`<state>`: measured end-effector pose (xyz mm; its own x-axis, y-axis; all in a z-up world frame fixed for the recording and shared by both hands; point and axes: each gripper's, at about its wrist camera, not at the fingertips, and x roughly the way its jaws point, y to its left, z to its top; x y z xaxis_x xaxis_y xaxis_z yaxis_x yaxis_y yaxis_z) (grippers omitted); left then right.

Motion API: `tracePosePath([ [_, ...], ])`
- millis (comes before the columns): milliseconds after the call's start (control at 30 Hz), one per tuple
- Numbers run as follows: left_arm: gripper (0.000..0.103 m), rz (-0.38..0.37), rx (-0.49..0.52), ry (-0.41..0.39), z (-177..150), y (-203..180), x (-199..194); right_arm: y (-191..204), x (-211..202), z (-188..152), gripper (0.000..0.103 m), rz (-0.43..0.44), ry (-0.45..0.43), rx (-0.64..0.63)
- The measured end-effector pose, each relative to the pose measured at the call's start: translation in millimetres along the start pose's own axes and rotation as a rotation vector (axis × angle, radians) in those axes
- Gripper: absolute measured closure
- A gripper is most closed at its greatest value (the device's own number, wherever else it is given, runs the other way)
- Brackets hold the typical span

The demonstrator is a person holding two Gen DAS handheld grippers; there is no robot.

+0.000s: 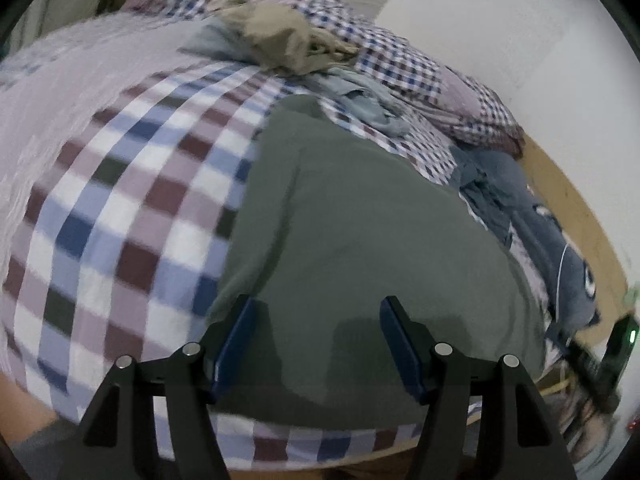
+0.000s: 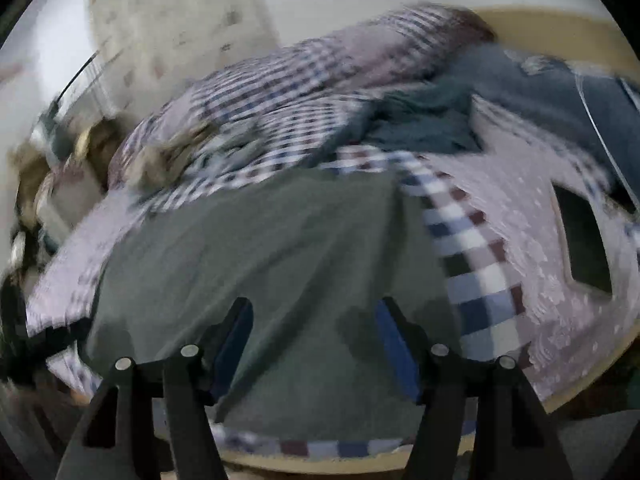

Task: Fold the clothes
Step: 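Open both tools and smooth the laid green shirt flat, then grasp the green shirt edge with both tools and lift it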

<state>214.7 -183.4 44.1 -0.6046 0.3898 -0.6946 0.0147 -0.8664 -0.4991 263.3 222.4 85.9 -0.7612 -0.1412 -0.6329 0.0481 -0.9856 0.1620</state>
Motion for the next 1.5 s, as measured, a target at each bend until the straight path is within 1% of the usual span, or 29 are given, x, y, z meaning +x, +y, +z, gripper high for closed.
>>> tracePosePath([
  [67,0.034,0.010,-0.074,0.010,-2.5,14.7,-4.0,23.1,-3.9,-3.2,0.035,0.015,-0.021,-0.096],
  [133,0.034,0.027,-0.179,0.026,-7.8,33.3,-6.7,46.4,-4.6,-6.9,0.033,0.040,-0.038,-0.186],
  [233,0.034,-0.006,-0.365,0.058,-22.1,59.6,-7.4,65.5,1.0,-11.6,0.032,0.054,-0.040,-0.259],
  [267,0.034,-0.022,-0.401,0.061,-26.2,63.8,-7.7,72.1,3.1,-13.7,0.032,0.060,-0.039,-0.283],
  [333,0.028,-0.052,-0.443,0.065,-33.0,67.0,-8.2,83.2,7.9,-16.3,0.031,0.069,-0.041,-0.324],
  [367,0.023,-0.067,-0.455,0.066,-35.8,66.8,-7.5,88.9,9.3,-17.8,0.031,0.076,-0.044,-0.346],
  [400,0.021,-0.083,-0.468,0.066,-38.3,66.6,-6.8,94.2,10.5,-19.2,0.031,0.083,-0.047,-0.367],
  [467,0.021,-0.126,-0.503,0.070,-42.5,65.8,-3.2,106.2,12.3,-23.1,0.030,0.092,-0.060,-0.419],
  [533,0.021,-0.179,-0.540,0.074,-43.6,65.3,3.4,123.8,13.6,-30.8,0.028,0.096,-0.080,-0.501],
  [667,0.021,-0.222,-0.589,0.069,-43.2,67.7,10.9,160.8,16.4,-52.3,0.026,0.092,-0.113,-0.670],
  [767,0.021,-0.264,-0.625,0.070,-43.7,74.0,11.0,193.1,21.4,-79.5,0.024,0.091,-0.146,-0.835],
  [900,0.021,-0.391,-0.645,0.014,-39.6,79.9,-1.5,228.4,27.4,-115.0,0.022,0.099,-0.215,-1.039],
  [933,0.021,-0.417,-0.649,0.006,-38.7,80.8,-3.2,234.7,30.0,-121.1,0.022,0.098,-0.228,-1.069],
  [1000,0.021,-0.462,-0.663,-0.002,-38.0,83.4,-4.6,245.8,35.7,-131.5,0.022,0.094,-0.246,-1.114],
  [1100,0.021,-0.505,-0.680,-0.003,-38.1,86.1,-4.7,257.5,47.0,-136.8,0.022,0.085,-0.260,-1.133],
  [1167,0.021,-0.551,-0.690,-0.014,-37.4,87.5,-6.8,264.3,53.8,-139.2,0.021,0.074,-0.276,-1.147],
  [1333,0.021,-0.652,-0.676,-0.037,-34.4,87.8,-12.3,283.1,68.7,-145.5,0.022,0.044,-0.328,-1.211],
  [1400,0.021,-0.666,-0.670,-0.031,-33.6,89.4,-12.5,288.9,73.6,-147.1,0.022,0.040,-0.343,-1.229],
  [1467,0.021,-0.664,-0.675,-0.025,-34.4,91.7,-11.6,292.6,78.8,-145.5,0.024,0.042,-0.336,-1.227],
  [1500,0.021,-0.661,-0.680,-0.022,-35.6,93.4,-11.7,294.3,81.5,-144.5,0.030,0.044,-0.331,-1.224],
])
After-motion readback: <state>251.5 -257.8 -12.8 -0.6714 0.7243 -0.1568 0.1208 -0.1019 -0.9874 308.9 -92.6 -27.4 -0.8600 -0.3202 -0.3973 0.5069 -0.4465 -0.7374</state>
